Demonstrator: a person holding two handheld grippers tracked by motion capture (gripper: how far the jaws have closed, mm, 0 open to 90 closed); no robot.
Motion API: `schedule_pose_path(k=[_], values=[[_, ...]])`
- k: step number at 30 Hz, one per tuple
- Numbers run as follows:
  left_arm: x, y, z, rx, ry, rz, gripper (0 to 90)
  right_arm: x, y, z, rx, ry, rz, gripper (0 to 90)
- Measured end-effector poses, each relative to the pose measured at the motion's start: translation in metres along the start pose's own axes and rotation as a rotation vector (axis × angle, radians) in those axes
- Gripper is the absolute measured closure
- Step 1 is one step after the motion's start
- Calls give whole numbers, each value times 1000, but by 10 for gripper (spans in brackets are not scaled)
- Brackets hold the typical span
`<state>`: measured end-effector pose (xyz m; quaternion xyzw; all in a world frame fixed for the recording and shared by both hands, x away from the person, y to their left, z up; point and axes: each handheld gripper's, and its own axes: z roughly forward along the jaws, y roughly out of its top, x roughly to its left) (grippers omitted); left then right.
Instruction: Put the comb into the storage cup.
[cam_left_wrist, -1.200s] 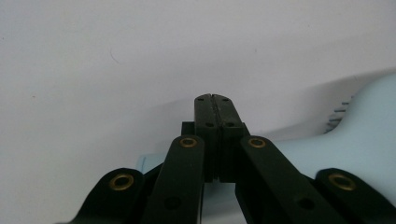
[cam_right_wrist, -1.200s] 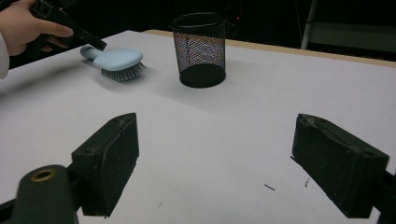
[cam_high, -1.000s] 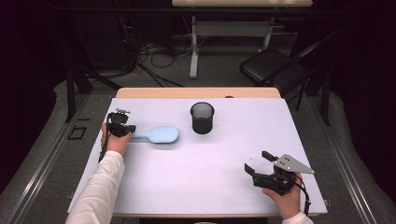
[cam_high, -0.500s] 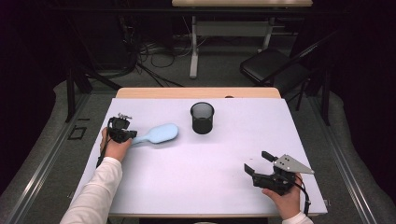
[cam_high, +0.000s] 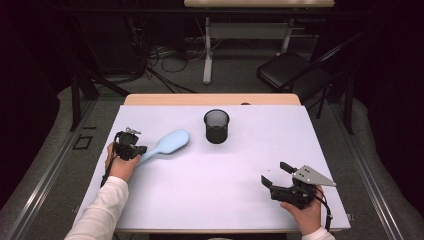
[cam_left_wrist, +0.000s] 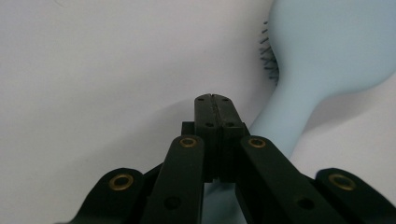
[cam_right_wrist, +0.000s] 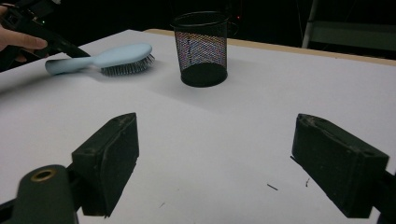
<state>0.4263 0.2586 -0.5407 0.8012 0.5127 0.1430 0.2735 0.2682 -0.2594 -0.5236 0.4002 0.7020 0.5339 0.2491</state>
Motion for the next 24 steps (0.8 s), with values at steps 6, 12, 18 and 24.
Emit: schedule_pose_path(k=[6, 12, 18, 24], values=[[-4, -5, -2, 13, -23, 7, 900, 0, 0, 0, 3, 1, 3, 146], [-6, -8, -6, 12, -33, 15, 900, 1, 0, 0, 1, 2, 3, 146], [-10, -14, -9, -6, -35, 17, 900, 1, 0, 0, 3, 1, 4, 146], [-10, -21, -11, -35, -56, -15, 900, 1, 0, 0, 2, 2, 5, 146]])
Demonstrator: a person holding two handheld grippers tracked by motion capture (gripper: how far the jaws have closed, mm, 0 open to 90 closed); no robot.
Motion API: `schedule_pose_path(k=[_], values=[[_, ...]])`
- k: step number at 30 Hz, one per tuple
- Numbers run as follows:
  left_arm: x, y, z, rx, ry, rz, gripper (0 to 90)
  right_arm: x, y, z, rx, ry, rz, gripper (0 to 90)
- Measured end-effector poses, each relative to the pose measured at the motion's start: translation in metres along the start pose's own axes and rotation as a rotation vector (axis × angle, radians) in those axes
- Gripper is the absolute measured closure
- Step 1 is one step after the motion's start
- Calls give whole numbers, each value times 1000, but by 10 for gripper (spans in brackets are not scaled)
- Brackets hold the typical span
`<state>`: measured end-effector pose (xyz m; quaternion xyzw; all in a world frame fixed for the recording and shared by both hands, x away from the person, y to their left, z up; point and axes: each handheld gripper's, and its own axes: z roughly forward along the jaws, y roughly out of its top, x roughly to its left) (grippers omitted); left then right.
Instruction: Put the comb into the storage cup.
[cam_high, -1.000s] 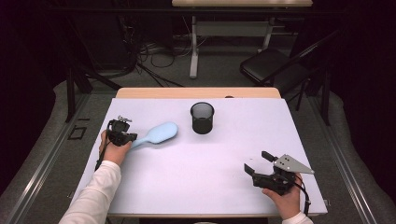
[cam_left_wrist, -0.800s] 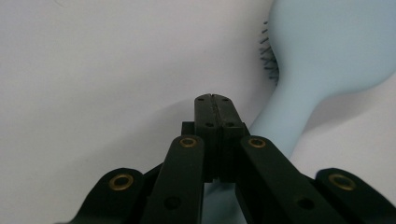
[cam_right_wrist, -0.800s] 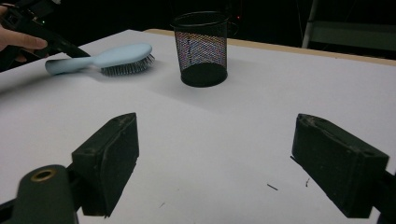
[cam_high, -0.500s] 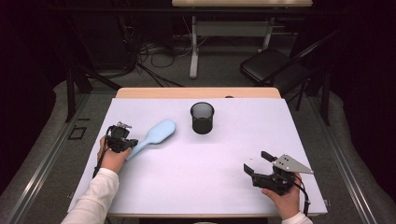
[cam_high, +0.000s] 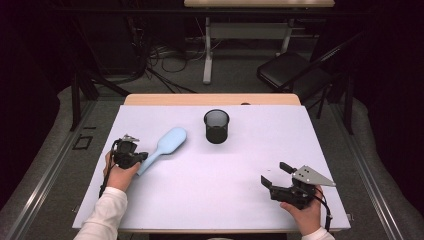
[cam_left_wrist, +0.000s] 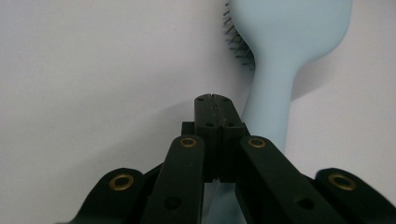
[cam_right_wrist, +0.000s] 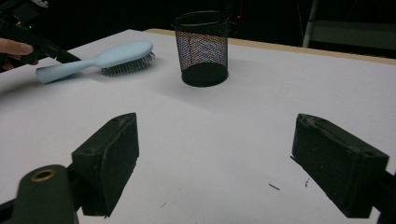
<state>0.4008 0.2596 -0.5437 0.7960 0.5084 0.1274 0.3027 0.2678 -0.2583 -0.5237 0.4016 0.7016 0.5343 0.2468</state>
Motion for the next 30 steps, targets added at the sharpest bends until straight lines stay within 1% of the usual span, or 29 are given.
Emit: schedule_pose_path(k=[2, 3, 7, 9, 10, 11, 14, 16, 20, 26, 30], values=[[0, 0, 0, -2, -2, -4, 900, 0, 0, 0, 5, 0, 2, 146], [0, -1, -1, 0, -11, -5, 900, 0, 0, 1, 7, 1, 2, 146], [-2, -1, -2, 2, -16, 1, 900, 1, 0, 1, 6, 3, 2, 146], [-6, -2, -3, 4, -16, 16, 900, 0, 0, 1, 5, 1, 2, 146], [-6, -2, -3, 4, -16, 16, 900, 0, 0, 1, 5, 1, 2, 146], [-8, -3, -3, 3, -13, 29, 900, 0, 0, 0, 7, 2, 3, 146], [-10, -4, -5, 1, -13, 38, 900, 0, 0, 0, 3, 3, 0, 146], [-11, -5, -5, -5, -19, 35, 900, 0, 0, 0, 2, 2, 0, 146], [-11, -6, -4, 2, -17, 39, 900, 0, 0, 0, 6, 3, 1, 146], [-9, -6, -4, -4, -20, 36, 899, 0, 0, 1, 6, 4, 0, 146], [-8, -7, -5, -18, -18, 25, 885, 0, 0, 0, 7, 2, -2, 146]])
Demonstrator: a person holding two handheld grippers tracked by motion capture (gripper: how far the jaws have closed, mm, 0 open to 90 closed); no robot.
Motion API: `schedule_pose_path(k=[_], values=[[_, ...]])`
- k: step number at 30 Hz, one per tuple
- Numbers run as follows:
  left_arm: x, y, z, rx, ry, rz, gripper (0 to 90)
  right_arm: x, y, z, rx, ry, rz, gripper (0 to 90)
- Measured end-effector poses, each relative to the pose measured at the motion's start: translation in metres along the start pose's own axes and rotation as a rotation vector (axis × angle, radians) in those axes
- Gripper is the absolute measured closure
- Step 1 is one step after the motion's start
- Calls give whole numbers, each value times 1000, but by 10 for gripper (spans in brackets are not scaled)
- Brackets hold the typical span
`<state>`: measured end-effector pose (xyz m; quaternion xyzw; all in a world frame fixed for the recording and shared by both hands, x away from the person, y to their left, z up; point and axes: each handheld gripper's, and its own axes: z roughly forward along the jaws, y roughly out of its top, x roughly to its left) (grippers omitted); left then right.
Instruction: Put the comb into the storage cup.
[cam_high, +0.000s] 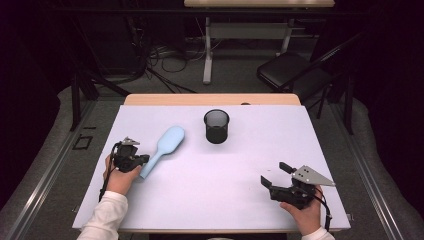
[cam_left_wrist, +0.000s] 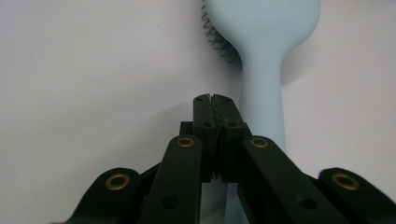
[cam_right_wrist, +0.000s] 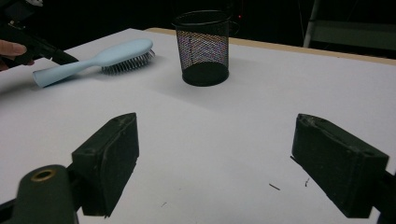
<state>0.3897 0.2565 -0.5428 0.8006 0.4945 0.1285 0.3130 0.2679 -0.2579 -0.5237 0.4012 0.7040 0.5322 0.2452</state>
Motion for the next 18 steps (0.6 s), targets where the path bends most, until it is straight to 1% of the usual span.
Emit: schedule_pose_path(k=[4, 8, 11, 18], values=[[2, 0, -2, -15, 5, -5, 864, 0, 0, 0, -5, -1, -2, 146], [3, -1, -3, -32, 1, -26, 831, 0, 0, -1, -4, -2, -3, 146], [3, -2, -4, -34, 1, -27, 810, 0, 0, 0, -4, -1, -4, 146], [5, -3, -7, -62, 5, -46, 688, 0, 0, 0, -4, -1, -5, 146]])
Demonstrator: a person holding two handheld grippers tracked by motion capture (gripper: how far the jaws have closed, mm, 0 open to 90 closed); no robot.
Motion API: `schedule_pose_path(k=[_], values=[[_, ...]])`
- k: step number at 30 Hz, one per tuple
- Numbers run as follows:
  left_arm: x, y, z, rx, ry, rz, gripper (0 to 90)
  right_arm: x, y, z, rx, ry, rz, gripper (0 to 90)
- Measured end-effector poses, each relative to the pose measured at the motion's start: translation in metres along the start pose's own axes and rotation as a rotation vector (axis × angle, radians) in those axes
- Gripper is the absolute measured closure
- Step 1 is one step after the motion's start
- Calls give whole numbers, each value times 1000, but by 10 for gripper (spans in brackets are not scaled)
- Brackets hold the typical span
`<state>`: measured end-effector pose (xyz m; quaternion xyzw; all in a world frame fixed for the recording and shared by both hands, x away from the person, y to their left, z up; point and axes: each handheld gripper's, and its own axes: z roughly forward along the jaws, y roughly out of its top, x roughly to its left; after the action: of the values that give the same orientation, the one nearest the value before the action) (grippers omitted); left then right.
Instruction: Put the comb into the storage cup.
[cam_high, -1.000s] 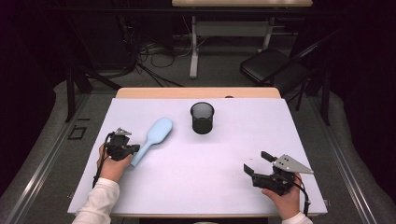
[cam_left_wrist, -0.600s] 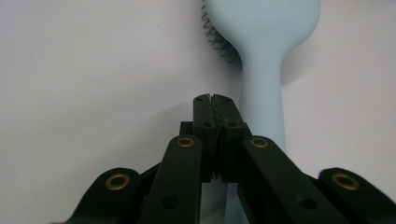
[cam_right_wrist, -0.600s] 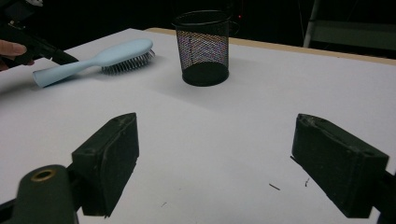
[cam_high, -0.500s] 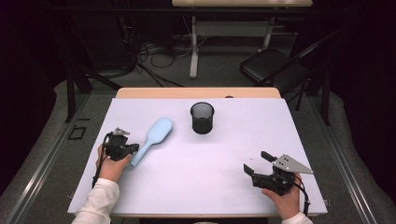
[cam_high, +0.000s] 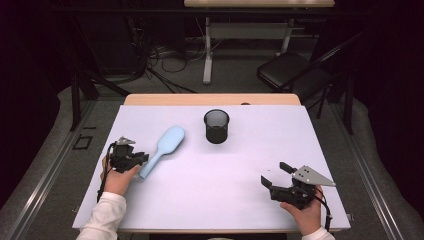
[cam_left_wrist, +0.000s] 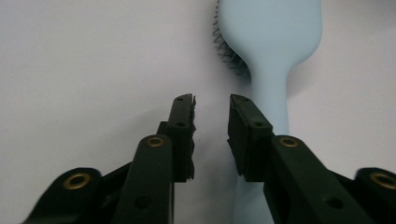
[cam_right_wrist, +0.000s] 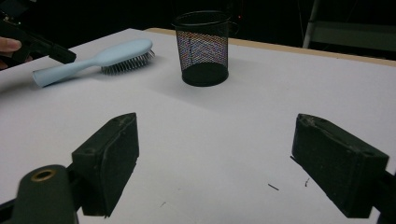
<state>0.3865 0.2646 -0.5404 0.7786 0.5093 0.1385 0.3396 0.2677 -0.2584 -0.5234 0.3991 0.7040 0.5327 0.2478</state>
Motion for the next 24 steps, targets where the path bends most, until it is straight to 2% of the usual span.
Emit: schedule_pose_path(k=[4, 13, 17, 24], values=[[3, -1, -3, -22, 6, -30, 622, 0, 0, 0, 0, 1, 0, 146], [7, -3, -7, -62, 21, -43, 495, 0, 0, 0, 2, 2, -1, 146], [9, -3, -9, -84, 9, -55, 458, 0, 0, 0, 3, 2, -2, 147], [11, -2, -13, -102, 17, -70, 444, 0, 0, 0, 6, 3, -4, 147]])
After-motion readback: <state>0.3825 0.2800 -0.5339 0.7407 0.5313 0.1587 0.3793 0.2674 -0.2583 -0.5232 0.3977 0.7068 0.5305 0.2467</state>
